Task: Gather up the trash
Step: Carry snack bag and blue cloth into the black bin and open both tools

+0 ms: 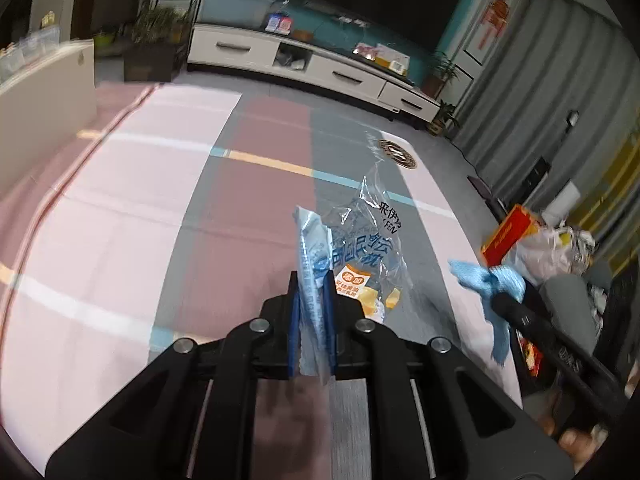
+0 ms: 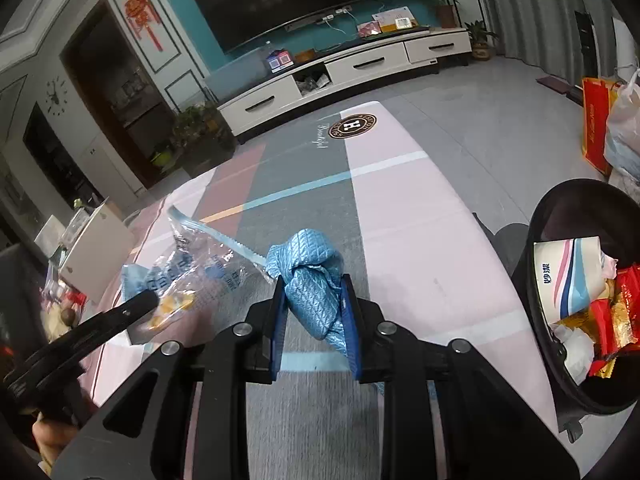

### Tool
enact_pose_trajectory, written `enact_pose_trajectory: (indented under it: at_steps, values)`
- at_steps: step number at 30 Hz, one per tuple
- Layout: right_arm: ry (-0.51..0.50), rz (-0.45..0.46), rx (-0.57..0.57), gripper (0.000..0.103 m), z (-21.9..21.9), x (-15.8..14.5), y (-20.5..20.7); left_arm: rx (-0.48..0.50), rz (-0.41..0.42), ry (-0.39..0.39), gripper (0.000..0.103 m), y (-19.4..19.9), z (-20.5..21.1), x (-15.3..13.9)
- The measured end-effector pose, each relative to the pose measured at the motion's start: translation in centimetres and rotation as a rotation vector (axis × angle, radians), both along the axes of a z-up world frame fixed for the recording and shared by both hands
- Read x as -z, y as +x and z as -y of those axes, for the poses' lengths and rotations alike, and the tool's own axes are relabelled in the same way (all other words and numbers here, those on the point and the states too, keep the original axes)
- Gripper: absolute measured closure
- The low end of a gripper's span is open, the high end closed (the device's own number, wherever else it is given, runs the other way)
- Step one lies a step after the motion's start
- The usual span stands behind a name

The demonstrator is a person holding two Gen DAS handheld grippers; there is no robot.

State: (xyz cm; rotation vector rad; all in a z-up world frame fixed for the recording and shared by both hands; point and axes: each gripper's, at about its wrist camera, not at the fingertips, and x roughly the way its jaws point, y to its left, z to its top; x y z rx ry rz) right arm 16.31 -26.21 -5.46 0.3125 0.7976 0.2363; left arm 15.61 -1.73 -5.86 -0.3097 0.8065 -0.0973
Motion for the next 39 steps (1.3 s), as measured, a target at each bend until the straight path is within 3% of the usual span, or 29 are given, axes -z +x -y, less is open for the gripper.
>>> enact_pose_trajectory:
  at_steps: [9, 17, 24, 39]
  values:
    - [-0.045, 0.045, -0.023, 0.077, -0.1, -1.6, -2.4, 0.017, 0.038, 0.015, 0.091, -5.7, 1.0, -1.5]
    - [-0.112, 0.052, -0.054, 0.077, -0.9, -1.9, -4.1, 0.054, 0.04, 0.038, 0.091, -6.0, 1.7, -1.5]
    - [-0.138, 0.06, -0.028, 0.077, 1.0, -2.1, -5.2, 0.093, 0.079, 0.083, 0.091, -6.4, 3.4, -2.3]
    - [-0.11, 0.094, 0.038, 0.077, 5.6, -3.3, -6.9, 0.186, 0.112, 0.111, 0.091, -7.0, 8.1, -3.6]
